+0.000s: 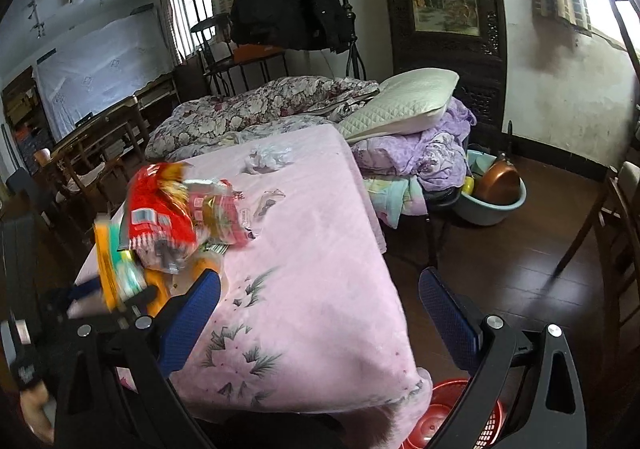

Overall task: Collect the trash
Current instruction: 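Grasp the red snack bag with the right tool while the left tool grasps the striped box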

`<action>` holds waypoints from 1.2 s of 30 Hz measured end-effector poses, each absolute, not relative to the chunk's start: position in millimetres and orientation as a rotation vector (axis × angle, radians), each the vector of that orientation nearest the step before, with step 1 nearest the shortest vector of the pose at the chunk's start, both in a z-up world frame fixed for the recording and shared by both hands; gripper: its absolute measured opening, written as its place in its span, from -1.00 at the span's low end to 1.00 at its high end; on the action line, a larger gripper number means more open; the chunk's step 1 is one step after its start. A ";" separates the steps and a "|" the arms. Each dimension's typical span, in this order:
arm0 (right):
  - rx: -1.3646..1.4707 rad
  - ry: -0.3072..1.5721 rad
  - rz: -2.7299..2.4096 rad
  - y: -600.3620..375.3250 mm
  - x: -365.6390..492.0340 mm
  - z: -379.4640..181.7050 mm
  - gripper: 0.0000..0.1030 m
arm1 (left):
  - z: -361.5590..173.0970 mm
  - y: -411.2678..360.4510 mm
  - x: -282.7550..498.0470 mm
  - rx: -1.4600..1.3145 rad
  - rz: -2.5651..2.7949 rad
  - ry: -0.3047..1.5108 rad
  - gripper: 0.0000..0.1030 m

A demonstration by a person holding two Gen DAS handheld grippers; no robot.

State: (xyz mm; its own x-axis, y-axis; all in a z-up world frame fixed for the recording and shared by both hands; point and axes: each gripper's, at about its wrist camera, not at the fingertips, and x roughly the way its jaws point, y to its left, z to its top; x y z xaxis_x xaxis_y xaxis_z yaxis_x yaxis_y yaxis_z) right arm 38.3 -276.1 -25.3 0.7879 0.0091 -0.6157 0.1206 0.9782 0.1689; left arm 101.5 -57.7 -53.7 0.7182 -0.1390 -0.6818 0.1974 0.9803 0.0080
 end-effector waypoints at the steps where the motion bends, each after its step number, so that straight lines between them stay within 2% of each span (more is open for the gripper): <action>1: 0.201 0.664 -0.053 -273.3 41.3 -26.5 0.89 | -52.2 -50.3 105.4 0.088 -0.168 0.738 0.84; 7: 0.180 0.692 0.007 -248.7 63.4 -32.1 0.89 | -54.2 -9.1 130.4 0.040 -0.148 0.753 0.83; 19: 0.258 0.725 0.196 -194.3 108.0 -27.1 0.83 | -70.8 27.7 111.6 -0.111 -0.194 0.807 0.87; 22: 0.249 0.746 0.202 -185.0 121.1 -29.9 0.52 | -77.3 28.7 111.7 -0.111 -0.208 0.837 0.87; 23: 0.247 0.761 0.206 -183.8 124.1 -31.6 0.20 | -80.7 28.6 111.4 -0.115 -0.212 0.851 0.87; 24: 0.253 0.779 0.225 -182.9 126.1 -34.0 -0.25 | -83.4 29.4 111.4 -0.121 -0.215 0.862 0.88; 25: 0.270 0.787 0.248 -183.4 126.2 -35.4 -0.44 | -83.0 29.2 109.8 -0.110 -0.212 0.851 0.88; 26: 0.281 0.789 0.261 -184.1 125.4 -35.0 -0.54 | -84.4 28.0 108.4 -0.099 -0.211 0.852 0.88; 30: 0.291 0.771 0.270 -191.2 116.5 -33.5 -0.73 | -81.5 28.1 106.8 -0.110 -0.222 0.840 0.87; 36: 0.269 0.762 0.252 -195.3 105.6 -29.4 -0.78 | -59.7 30.4 112.5 -0.122 -0.249 0.747 0.87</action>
State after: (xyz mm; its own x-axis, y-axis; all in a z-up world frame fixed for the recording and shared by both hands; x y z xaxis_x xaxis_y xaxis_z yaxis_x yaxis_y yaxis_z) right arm 105.6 -195.3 -29.4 0.6967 0.3197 -0.6422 -0.1268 0.9360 0.3284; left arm 112.5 30.4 -59.7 0.7062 -0.2662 -0.6560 0.1802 0.9637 -0.1971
